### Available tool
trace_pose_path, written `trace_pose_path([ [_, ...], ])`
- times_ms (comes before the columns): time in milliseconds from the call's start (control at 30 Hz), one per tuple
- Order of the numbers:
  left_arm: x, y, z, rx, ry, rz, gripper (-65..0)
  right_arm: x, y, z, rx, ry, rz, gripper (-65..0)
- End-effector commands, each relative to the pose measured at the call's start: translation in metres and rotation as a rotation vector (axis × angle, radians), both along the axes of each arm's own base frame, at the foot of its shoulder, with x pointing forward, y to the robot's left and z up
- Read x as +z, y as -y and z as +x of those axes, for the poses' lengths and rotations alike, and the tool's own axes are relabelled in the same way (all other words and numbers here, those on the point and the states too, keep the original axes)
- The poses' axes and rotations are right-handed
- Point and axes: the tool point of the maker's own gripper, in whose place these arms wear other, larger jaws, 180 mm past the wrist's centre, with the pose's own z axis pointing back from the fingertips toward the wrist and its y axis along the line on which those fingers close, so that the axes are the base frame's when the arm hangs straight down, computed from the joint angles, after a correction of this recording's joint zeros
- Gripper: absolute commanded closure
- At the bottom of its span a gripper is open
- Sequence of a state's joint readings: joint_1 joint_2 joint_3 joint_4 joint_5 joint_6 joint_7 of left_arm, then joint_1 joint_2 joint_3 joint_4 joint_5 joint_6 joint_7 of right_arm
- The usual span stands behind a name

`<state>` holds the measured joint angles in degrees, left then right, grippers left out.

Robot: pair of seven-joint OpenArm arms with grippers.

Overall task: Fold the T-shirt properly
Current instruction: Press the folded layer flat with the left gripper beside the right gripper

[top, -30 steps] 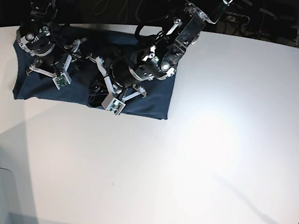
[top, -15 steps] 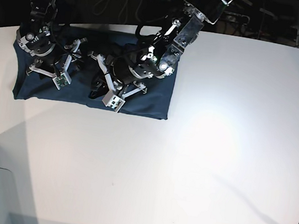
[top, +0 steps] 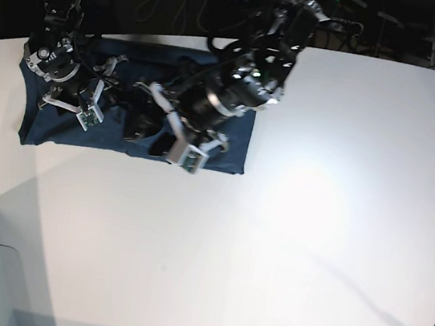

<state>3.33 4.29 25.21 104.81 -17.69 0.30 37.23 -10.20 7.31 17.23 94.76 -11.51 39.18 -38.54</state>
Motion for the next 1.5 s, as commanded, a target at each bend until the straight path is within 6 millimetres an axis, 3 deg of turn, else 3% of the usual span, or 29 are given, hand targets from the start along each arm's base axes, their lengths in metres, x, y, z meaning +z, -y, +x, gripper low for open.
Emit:
trace_pose_path([
  [0,0.005,-0.012,0.001,0.031,0.021,-0.002,-28.9,0.005,0.002,0.003,0.016,0.013,-0.011,-35.4],
  [100,-0.013,-0.032,-0.01,0.059,-0.018,0.038,-28.9,0.005,0.002,0.004,0.016,0.014,-0.011,-35.4],
  [267,-0.04,-0.044,-0.027,0.067,-0.09,0.077,-28.9,0.008,0.002,0.009,0.015,0.026,-0.011,-35.4],
  [433,-0.062,-0.041,-0.033,0.058,-0.15,0.094,-28.9,0.013,0.004,0.012,0.011,0.041,-0.017,-35.5],
  [633,-0.06,-0.03,-0.031,0.064,-0.162,0.063,-28.9,0.021,0.003,0.014,0.017,0.064,-0.026,-35.6],
  [933,-0.083,-0.018,-0.028,0.051,-0.223,0.07,-28.5,0.023,0.003,0.016,0.018,0.071,-0.027,-35.6],
  [1033,-0.078,-0.015,-0.029,0.046,-0.212,0.06,-23.5,0.024,0.003,0.017,0.018,0.075,-0.027,-35.6],
  [1167,-0.057,0.002,-0.035,-0.01,-0.161,0.036,-0.9,0.024,0.003,0.017,0.018,0.075,-0.027,-35.6],
  [1467,-0.041,0.029,-0.049,-0.09,-0.13,0.009,0.0,0.024,0.003,0.018,0.018,0.077,-0.026,-35.6],
])
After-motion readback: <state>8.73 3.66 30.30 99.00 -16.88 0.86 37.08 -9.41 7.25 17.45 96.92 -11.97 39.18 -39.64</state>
